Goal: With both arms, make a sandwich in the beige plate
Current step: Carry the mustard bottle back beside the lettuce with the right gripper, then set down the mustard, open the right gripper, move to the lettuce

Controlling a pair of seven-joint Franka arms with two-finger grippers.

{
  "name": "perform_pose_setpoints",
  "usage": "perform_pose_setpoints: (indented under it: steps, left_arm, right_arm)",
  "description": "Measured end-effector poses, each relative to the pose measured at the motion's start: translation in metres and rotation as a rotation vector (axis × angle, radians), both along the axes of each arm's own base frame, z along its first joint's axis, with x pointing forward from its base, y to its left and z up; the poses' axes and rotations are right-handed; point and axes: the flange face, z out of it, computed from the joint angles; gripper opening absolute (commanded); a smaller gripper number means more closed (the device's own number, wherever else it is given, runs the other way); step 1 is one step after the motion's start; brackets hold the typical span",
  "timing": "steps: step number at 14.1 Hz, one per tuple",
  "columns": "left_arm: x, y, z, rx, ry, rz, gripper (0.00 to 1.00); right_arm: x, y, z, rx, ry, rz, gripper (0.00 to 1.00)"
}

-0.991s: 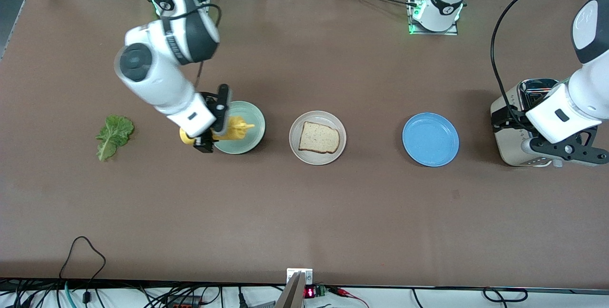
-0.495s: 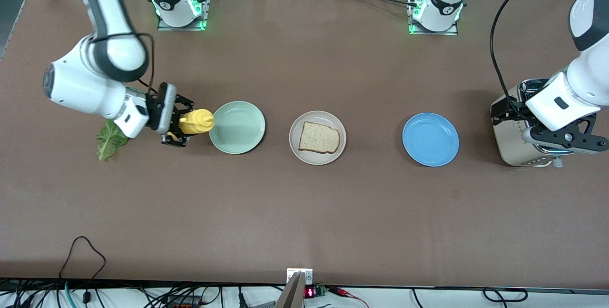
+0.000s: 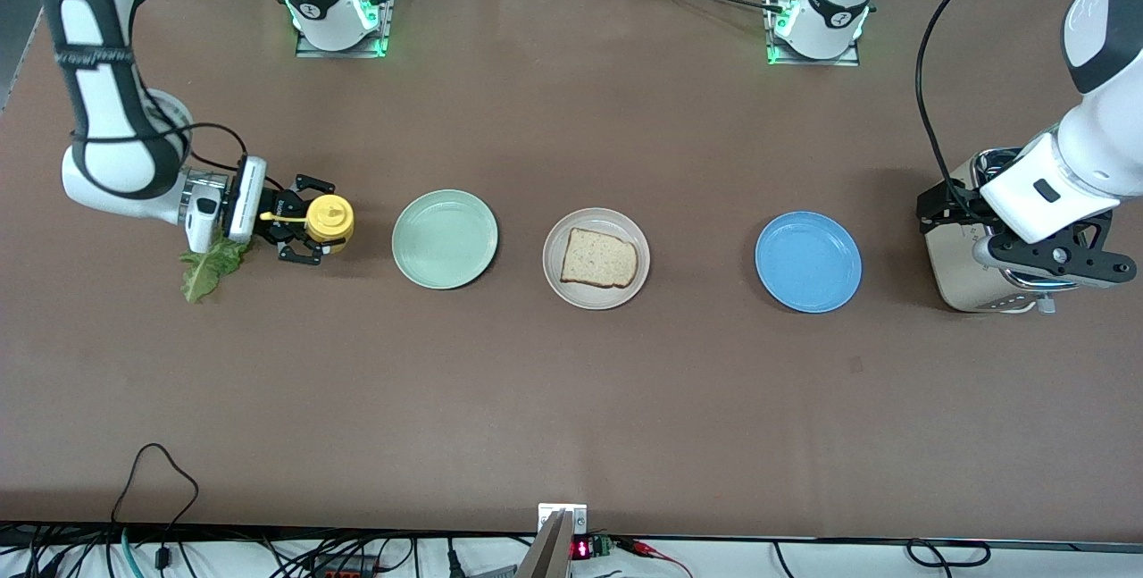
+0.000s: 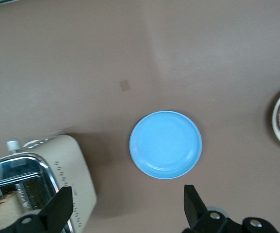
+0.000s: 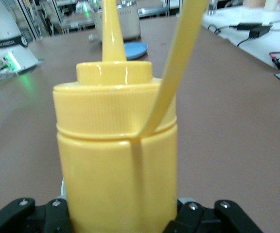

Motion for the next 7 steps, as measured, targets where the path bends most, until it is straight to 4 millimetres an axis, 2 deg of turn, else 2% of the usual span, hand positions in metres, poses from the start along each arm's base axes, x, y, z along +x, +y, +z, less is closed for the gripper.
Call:
perform_pose_setpoints:
  steps: [2,4,7]
  left_arm:
    - [-0.008,0.005,-0.002,-0.044,-0.019,0.029,1.0]
    - [-0.026,0.007,-0.005,-0.038,-0.061,0.046,1.0]
    - [-0.048,0.005,-0.005,-0.03,-0.065,0.044,1.0]
  right_arm:
    - [-0.01,-0.012,-0.038,0.074,-0.005,-0.013,0.31]
    - [-0.02,-0.016,-0.071,0.14,-0.003,-0.027,0.31]
    - [-0.031,-0.019,-0.103,0.234,-0.014,-0.042,0.31]
